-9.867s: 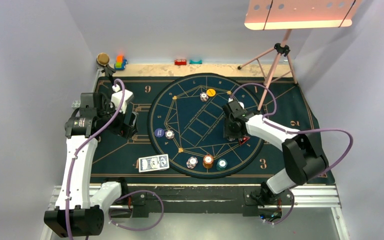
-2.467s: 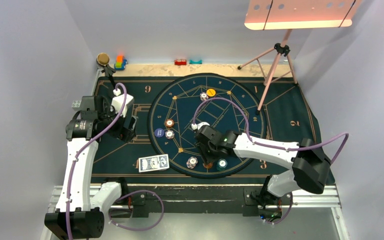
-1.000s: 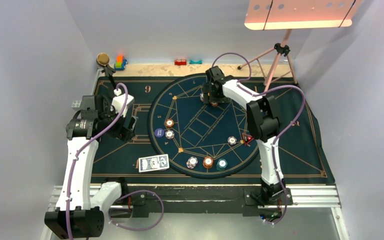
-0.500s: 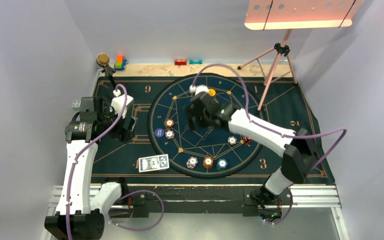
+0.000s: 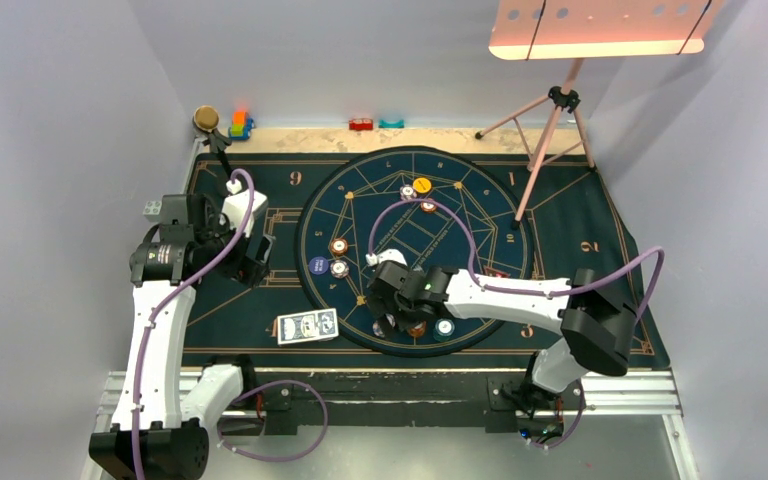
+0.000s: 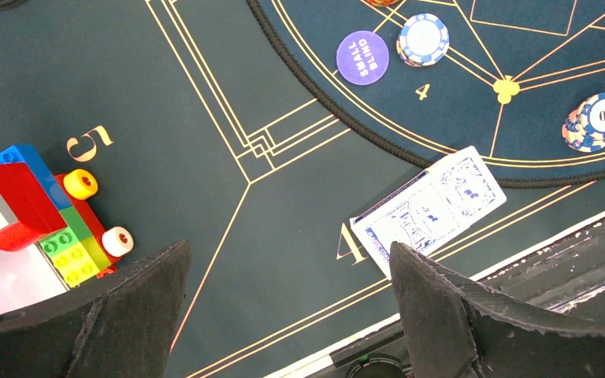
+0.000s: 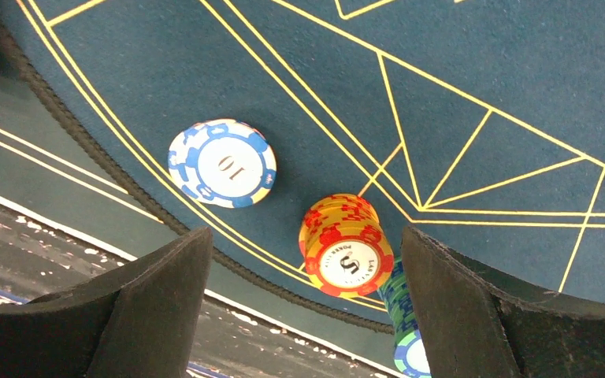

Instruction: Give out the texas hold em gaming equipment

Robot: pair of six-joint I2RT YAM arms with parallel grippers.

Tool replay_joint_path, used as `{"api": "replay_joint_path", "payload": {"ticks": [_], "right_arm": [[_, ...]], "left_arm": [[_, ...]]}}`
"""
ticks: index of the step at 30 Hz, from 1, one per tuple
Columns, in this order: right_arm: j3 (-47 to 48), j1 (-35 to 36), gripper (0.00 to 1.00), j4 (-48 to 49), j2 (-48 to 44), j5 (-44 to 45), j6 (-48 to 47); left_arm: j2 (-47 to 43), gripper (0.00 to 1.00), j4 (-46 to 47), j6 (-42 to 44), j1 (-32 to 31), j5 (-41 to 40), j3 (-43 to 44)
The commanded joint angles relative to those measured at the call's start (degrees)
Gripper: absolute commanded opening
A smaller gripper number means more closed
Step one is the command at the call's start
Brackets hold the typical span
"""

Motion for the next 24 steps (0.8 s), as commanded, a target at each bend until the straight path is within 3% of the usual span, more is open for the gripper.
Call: {"api": "replay_joint_path", "payload": {"ticks": [1,6,24], "right_arm": [[-1.76,0.13,0.91,-0.05,-3.09,1.45,2.06],[-4.34,0.18,0.88,0.89,-3.66,1.46,2.44],[-5.4,0.05,0.6,3.17,1.02,2.03,1.54]], "left_arm": [[-0.73,1.0,-0.02,0.77,0.25,1.05,1.57],[-0.39,1.0,-0.01,0.83,0.27,1.04,1.65],[-0.73,1.0,-0.03,0.88,0.27,0.42,1.57]]}}
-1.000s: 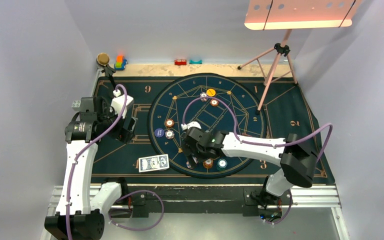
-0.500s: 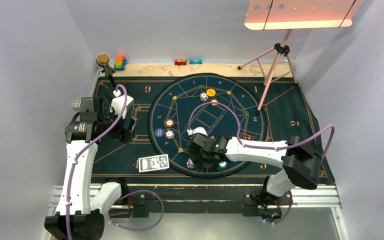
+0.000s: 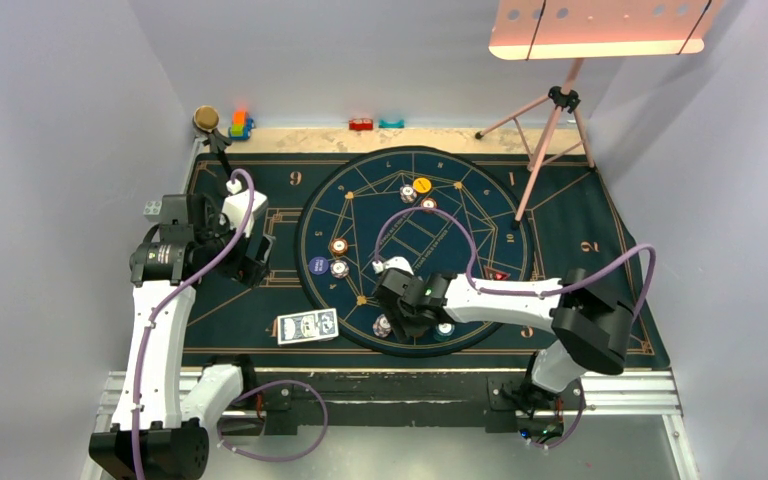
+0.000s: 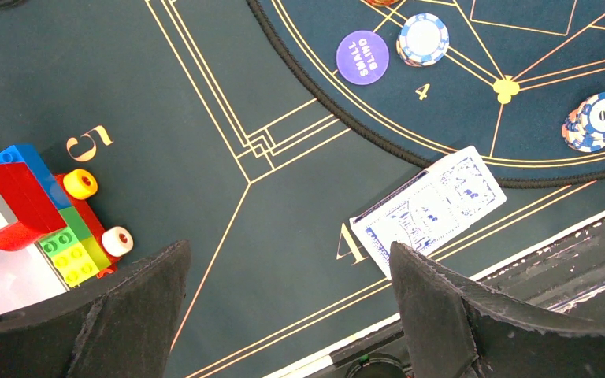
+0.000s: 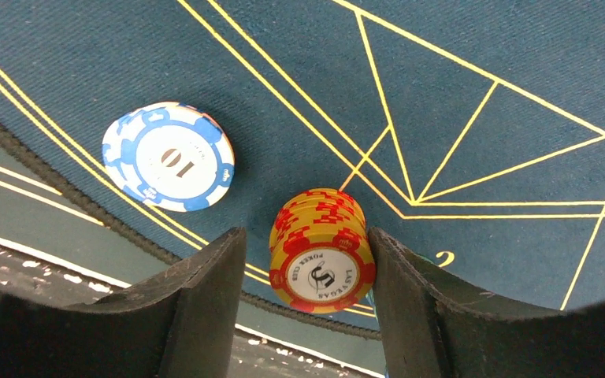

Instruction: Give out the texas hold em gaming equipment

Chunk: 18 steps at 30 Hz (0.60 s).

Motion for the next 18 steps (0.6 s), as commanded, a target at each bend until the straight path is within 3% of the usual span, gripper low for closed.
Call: {"api": "replay_joint_path", "payload": {"ticks": [1,7,14,18], "right_arm": [[-0.45,0.03,0.59,1.46,0.97,1.72,0.36],[-0.41,-0.35,0.48,1.32,0.1,2.23,0.43],[0.39,-1.89,0.19,-0.18,-3.13,3.08,0.58],[2.59,-4.34,0.07,-2.47,-6.8,4.51,0.1]], "left_arm": [[-0.8,1.0,-0.05,0.88,0.31,0.41,1.57],[-0.97,1.0,0.05,0.79,0.23,0.43,1.66],[-1.31,1.0,-0.04,0.96,0.31,0.13,1.39],[-1.27,1.0,-0.16,1.01,0.28,0.18,1.56]]}}
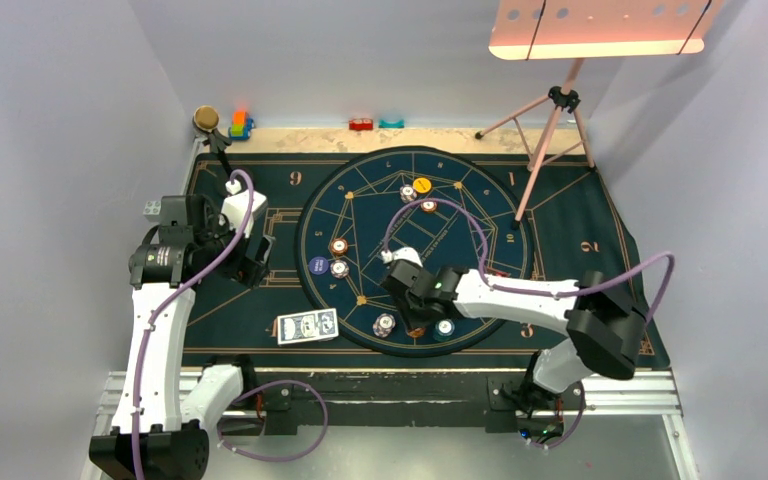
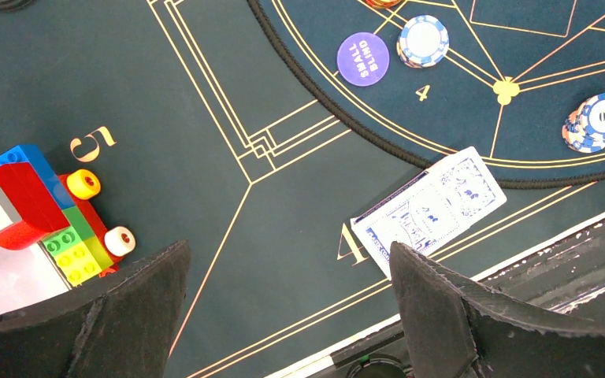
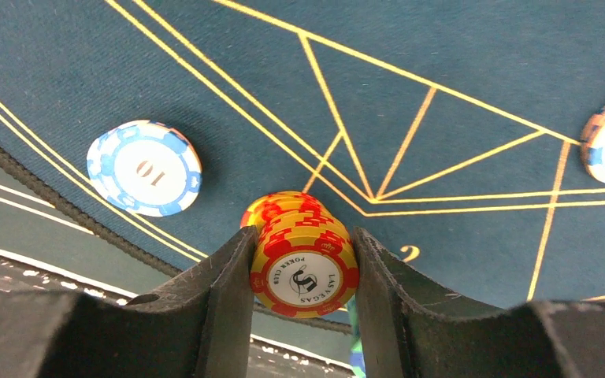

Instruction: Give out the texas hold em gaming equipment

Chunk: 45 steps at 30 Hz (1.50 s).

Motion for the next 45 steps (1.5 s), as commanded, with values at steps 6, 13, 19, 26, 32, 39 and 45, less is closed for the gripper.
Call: {"api": "replay_joint_path", "payload": {"ticks": [6,13,19,26,32,39,45], "right_arm": [[6.87,-14.13,0.06,-2.85,-9.16,3.61,-2.87],[9.15,-32.47,0.06,1.47,-1.73,4.82,-3.93],[9.73,-40.12,0.05,6.24,5.3,4.73,-3.34],[10.35,-40.96,0.08,7.7,11.51,3.49,-3.23],[8.99,-41.01,0.46,7.82,13.28,3.33,-2.03],[10.05,-40.65,0.73,4.49,5.0,3.81,-1.66],[12.67,-33.18,0.75,-1.6,-4.22,4.47,-1.81]], "left_arm": [[-0.27,1.0,0.1,0.97,0.26,0.49,1.63],[-0.06,1.0,-0.1,0.86,0.31,1.19,1.52],[-0.72,1.0,-0.48,1.71,0.3,1.2,0.98],[-0.94,1.0,-0.46,1.76,0.3,1.48,0.86],[-0.8,1.0,-0.57,1.89,0.26,1.3,1.21],[-1.05,1.0,-0.9,1.84,0.24,1.29,1.22],[-0.97,1.0,-0.82,1.55,0.27,1.47,1.43]]}}
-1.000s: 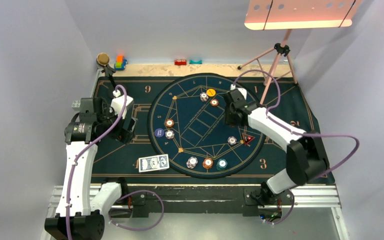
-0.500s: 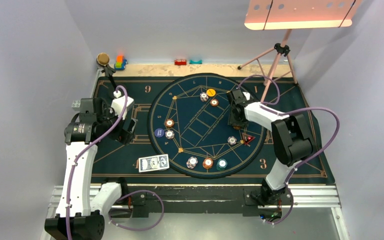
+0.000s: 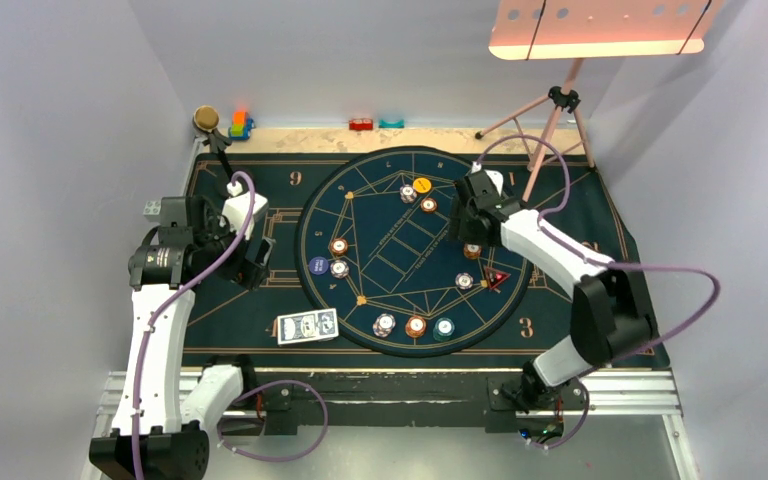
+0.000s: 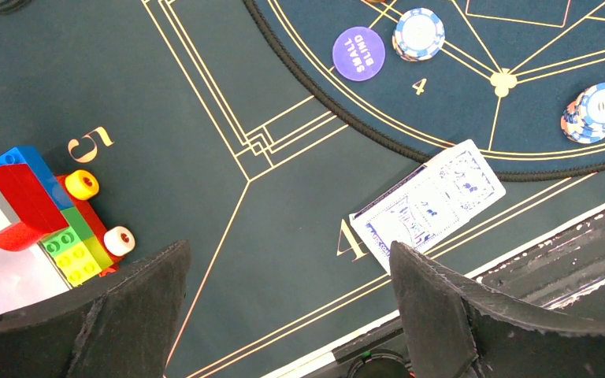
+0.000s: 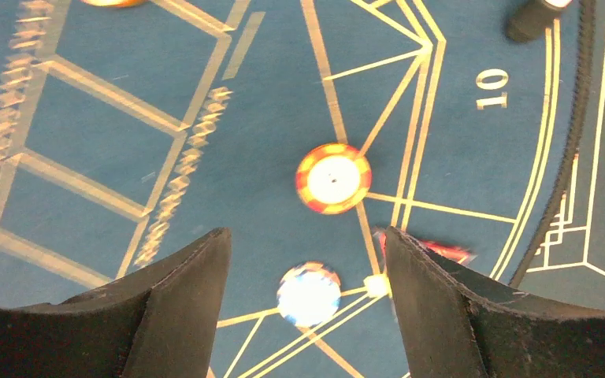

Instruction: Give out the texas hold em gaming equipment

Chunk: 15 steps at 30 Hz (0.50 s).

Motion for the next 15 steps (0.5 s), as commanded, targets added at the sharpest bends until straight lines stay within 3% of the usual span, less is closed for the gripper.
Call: {"api": "replay_joint_path", "payload": {"ticks": [1,7,15], "right_arm": [[3.82,8.04,0.75,-4.99,-8.01,1.29,1.01],[-1.63,21.94,0.87,-9.88,-14.26,-2.04,6.25],[-9.45,30.17,0.93,-13.24,-19.23,-2.68,12.75]], "left_arm": [[-0.56,1.0,-0.07,0.34,0.23,1.15,1.47],[-0.05,1.0,0.13,0.18,0.3,1.69,1.44],[0.67,1.0,0.24,-0.12,0.25,2.05,1.31]]}}
